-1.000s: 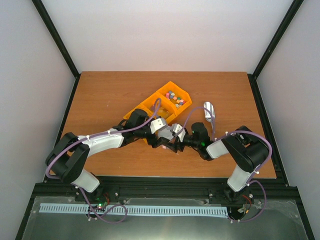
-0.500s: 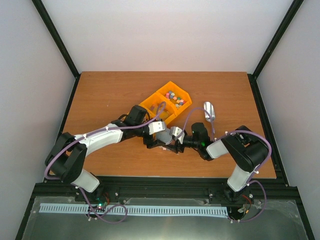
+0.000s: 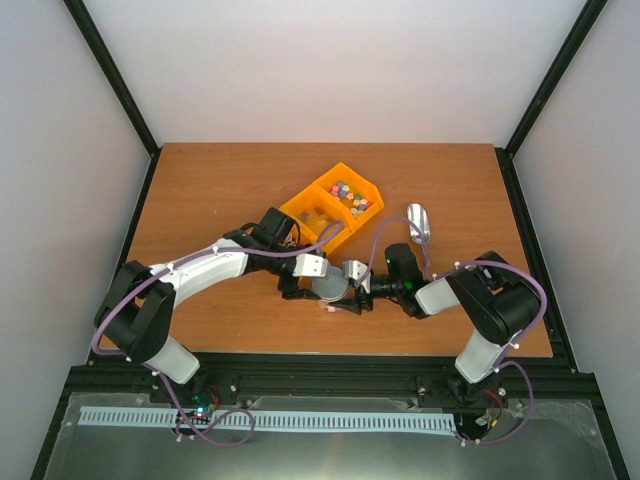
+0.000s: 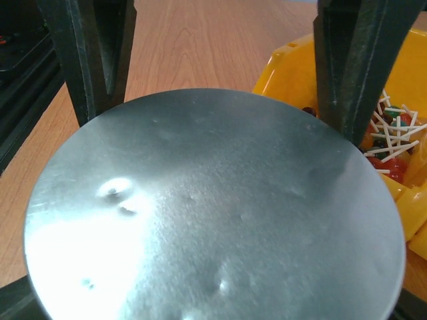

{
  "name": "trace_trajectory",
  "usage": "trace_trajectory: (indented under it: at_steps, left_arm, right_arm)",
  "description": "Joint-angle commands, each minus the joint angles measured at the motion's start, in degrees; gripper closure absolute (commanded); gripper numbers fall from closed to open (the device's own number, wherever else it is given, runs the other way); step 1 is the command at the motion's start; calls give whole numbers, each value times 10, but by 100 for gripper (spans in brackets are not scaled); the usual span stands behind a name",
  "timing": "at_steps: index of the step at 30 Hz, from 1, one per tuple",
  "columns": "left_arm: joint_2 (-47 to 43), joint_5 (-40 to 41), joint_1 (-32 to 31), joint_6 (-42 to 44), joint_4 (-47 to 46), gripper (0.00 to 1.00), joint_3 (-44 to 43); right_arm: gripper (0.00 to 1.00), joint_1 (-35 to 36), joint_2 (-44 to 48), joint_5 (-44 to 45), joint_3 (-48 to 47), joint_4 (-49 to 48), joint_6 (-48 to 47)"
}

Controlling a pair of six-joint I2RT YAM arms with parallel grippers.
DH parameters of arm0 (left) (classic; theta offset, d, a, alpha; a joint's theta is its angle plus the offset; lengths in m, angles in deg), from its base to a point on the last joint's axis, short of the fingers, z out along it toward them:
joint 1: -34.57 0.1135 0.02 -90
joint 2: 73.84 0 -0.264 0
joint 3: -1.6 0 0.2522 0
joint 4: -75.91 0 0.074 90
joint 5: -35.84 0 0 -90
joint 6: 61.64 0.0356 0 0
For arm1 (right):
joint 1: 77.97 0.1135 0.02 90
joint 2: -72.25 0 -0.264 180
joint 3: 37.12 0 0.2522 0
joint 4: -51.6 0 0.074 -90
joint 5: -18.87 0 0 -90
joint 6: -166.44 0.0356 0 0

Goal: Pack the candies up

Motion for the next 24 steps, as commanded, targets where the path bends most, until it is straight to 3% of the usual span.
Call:
trace_trajectory:
  at_steps: [1,4,7,13,19,24]
  left_arm:
    - [-8,-83,-18,-137,-89,29,36]
    - [-32,-70,-18,-186,-138,7,69]
    - [-39,-44,-18,-257,-191,1,82]
    - [-26,-20,-27,-357,-279,0,97]
    - [-26,25,-48,-346,-301,1,111]
    - [-15,40,-57,-333,-300,8,110]
  right_arm:
    - [38,5,4,39,-6,-6,-4]
    - [40,5,6,37,0,-9,-3]
    - [41,5,4,46,2,-18,8]
    - [42,5,1,72,6,-42,38]
    - [44,5,3,76,10,-44,47]
    - [46,5,2,76,10,-46,51]
